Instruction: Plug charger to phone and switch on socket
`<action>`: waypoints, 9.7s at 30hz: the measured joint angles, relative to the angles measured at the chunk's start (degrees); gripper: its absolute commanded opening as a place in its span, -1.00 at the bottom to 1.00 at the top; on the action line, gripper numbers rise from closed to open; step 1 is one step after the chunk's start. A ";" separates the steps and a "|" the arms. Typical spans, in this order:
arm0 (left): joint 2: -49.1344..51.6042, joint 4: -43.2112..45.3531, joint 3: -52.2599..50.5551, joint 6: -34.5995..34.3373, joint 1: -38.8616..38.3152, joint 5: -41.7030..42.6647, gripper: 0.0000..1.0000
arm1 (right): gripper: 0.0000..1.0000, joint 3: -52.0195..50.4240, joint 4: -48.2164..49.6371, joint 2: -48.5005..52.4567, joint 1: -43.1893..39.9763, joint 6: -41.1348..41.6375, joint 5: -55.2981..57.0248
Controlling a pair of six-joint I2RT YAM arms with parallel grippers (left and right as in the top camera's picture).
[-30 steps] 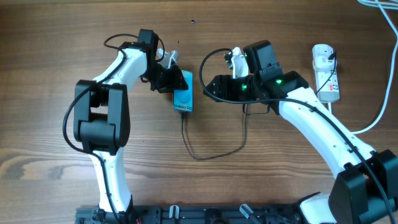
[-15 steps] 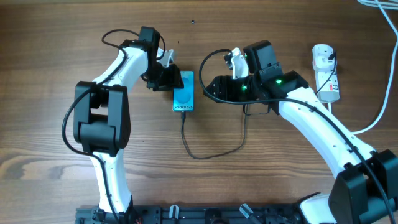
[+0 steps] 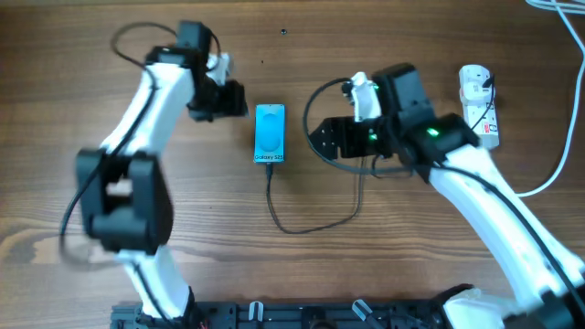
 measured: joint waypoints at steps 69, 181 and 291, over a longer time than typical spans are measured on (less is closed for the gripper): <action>-35.67 -1.51 2.49 0.00 0.33 -0.22 1.00 | 0.99 -52.61 44.57 -72.00 -20.52 -1.97 24.96; -35.60 -1.51 2.49 0.00 0.33 -0.22 1.00 | -0.91 9.31 20.22 37.57 -51.43 -6.54 1.38; -35.60 -1.51 2.49 0.00 0.33 -0.22 1.00 | 1.00 -68.04 41.81 -80.70 -23.43 -22.38 5.86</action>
